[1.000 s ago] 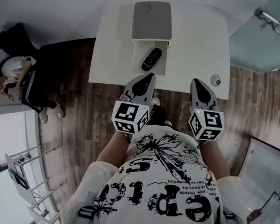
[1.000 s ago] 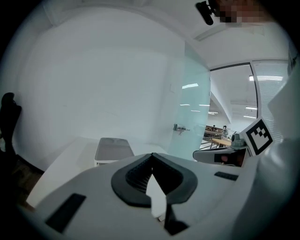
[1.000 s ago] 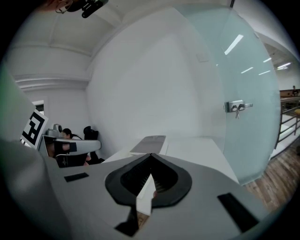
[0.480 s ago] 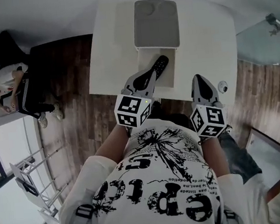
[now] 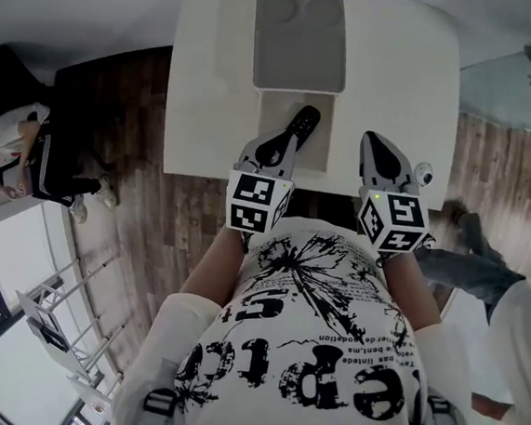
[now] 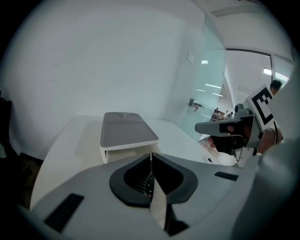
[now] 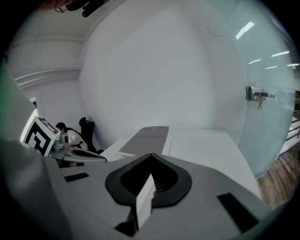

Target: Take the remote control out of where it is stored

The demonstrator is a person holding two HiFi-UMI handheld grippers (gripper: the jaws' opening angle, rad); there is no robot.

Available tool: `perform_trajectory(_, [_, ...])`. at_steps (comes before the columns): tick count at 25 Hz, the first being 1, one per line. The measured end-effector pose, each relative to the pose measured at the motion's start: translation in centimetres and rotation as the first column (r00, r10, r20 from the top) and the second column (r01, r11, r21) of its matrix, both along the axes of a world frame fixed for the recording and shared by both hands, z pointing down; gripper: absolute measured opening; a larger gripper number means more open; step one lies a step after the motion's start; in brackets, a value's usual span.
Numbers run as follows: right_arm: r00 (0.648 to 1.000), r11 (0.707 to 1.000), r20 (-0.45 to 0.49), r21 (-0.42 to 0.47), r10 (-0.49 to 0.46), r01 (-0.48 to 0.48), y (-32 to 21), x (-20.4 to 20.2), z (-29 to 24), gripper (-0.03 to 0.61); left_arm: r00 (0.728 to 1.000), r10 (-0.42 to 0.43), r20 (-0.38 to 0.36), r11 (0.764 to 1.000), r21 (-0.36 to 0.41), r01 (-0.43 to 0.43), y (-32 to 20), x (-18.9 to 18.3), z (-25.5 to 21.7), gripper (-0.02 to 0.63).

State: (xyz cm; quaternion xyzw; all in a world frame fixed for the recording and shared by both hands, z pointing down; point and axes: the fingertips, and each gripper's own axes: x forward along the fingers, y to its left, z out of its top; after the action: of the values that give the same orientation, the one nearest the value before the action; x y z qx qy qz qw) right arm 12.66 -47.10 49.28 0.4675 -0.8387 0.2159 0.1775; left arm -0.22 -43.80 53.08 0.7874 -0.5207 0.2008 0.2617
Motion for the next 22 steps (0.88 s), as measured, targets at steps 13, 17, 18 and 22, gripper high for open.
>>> perform_trajectory(13, [0.995,0.993,0.006,-0.073,-0.096,0.096,-4.3,-0.9,4.1,0.002,0.999,0.02,0.025,0.978,-0.21,-0.015,-1.0,1.2,5.7,0.109])
perform_trajectory(17, [0.994,0.99,0.009,-0.084,-0.113,0.113,-4.7,-1.2,4.4,0.002,0.996,0.058,0.06,0.966,-0.254,-0.041,-0.9,1.4,6.6,0.188])
perform_trajectory(18, [0.993,0.989,0.011,-0.089,-0.116,0.117,-4.6,-1.3,4.7,0.002,0.996,0.068,0.066,0.962,-0.267,-0.048,-0.8,1.6,7.1,0.195])
perform_trajectory(22, [0.992,0.985,0.017,-0.112,-0.128,0.129,-4.8,-1.6,5.2,0.002,0.986,0.139,0.094,0.945,-0.311,-0.103,-1.0,2.5,8.8,0.283])
